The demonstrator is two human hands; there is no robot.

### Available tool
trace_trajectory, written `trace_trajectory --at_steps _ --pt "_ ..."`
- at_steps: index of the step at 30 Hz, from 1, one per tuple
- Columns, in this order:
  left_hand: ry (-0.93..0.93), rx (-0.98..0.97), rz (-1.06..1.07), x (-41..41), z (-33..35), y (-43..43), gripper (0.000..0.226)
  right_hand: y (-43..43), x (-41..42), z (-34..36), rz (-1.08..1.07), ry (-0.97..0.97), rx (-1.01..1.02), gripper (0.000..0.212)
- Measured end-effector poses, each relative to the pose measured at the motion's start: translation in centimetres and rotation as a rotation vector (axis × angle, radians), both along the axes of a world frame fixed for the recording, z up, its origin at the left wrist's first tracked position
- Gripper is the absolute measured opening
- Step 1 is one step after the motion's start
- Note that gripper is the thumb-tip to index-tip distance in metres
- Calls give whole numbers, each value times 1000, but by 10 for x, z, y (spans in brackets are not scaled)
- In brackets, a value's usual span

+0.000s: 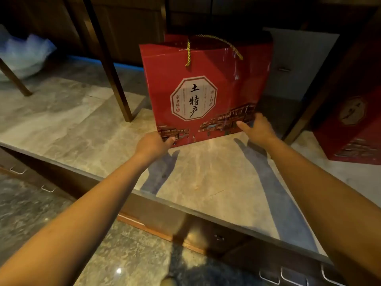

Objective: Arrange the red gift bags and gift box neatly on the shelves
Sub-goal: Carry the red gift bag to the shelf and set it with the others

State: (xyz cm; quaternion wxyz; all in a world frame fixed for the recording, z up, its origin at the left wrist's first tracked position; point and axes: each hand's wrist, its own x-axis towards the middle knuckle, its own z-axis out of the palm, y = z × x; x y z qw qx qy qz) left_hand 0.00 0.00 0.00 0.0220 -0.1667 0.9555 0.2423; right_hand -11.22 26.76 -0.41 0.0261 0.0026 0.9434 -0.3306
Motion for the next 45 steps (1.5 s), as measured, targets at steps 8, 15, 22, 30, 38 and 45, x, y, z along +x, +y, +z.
trace_trajectory --at_steps 8,15,22,30,38,45 --pt "327 425 143 -17 -2 -11 62 -8 -12 3 -85 -2 -153 70" --pt "498 585 144 -24 -6 -5 66 -14 -18 -2 -106 5 -323 63" --pt "533 725 170 -20 -26 2 72 -15 -18 -20 -146 19 -508 57" --pt "541 801 185 -23 -30 -4 72 -22 -20 -26 -194 72 -587 67" --pt "550 854 161 -6 -23 -13 64 -26 0 -27 -208 120 -564 61" --pt "532 877 151 21 -15 -24 58 -25 35 -27 -227 180 -550 64"
